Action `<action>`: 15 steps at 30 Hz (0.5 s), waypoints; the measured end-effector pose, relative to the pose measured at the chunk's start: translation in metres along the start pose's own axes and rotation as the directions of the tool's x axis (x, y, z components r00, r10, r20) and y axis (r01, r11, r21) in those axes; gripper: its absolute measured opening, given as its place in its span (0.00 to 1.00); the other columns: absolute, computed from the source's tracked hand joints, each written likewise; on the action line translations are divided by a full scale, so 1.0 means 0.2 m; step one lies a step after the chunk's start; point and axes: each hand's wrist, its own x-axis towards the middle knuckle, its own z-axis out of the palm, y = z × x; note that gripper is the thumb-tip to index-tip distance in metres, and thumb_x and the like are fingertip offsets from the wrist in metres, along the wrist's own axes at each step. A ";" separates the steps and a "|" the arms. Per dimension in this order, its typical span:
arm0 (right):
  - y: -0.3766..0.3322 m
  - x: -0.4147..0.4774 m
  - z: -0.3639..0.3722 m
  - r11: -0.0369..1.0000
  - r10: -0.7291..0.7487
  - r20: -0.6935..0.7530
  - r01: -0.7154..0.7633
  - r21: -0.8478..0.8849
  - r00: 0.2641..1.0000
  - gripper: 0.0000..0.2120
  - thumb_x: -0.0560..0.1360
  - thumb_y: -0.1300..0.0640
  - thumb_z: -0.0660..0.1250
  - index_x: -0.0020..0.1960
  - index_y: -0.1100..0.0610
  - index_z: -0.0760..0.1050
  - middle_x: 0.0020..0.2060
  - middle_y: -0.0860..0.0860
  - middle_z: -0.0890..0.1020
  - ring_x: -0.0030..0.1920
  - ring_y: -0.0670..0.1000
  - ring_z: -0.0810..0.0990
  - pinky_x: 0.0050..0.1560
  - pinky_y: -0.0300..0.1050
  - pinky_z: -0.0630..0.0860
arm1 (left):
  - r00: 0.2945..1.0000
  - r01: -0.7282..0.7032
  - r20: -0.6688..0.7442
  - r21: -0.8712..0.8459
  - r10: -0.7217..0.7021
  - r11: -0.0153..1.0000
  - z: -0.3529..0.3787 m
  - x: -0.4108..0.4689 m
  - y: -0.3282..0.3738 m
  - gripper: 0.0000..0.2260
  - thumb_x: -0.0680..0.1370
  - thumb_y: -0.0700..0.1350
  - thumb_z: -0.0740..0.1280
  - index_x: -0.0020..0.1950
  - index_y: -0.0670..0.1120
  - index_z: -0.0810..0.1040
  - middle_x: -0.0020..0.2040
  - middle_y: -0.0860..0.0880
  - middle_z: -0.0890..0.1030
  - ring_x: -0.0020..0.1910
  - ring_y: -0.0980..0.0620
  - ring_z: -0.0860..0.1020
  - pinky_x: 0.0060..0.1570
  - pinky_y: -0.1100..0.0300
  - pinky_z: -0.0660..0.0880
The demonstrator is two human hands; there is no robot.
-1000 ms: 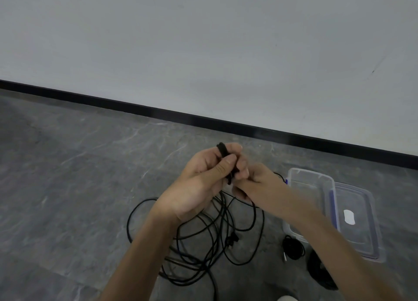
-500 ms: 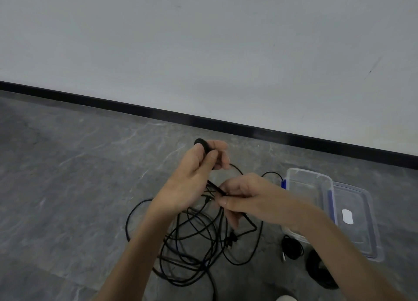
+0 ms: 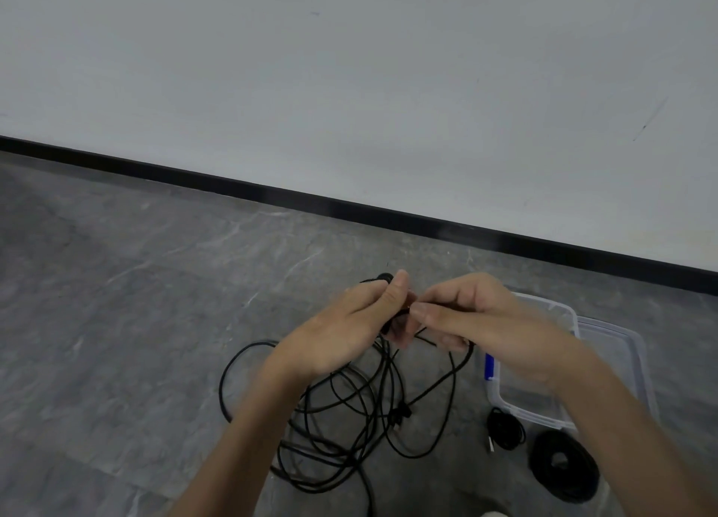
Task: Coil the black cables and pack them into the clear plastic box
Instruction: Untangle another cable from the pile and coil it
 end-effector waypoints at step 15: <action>0.05 0.03 -0.01 0.990 -0.135 -0.145 0.139 0.012 0.980 0.13 0.71 0.52 0.66 0.52 0.55 0.82 0.42 0.56 0.86 0.47 0.47 0.84 0.52 0.36 0.77 | 0.958 0.102 0.287 -0.353 0.004 0.930 0.02 -0.03 0.06 0.20 0.82 0.53 0.51 0.48 0.43 0.78 0.34 0.52 0.78 0.36 0.53 0.77 0.42 0.61 0.73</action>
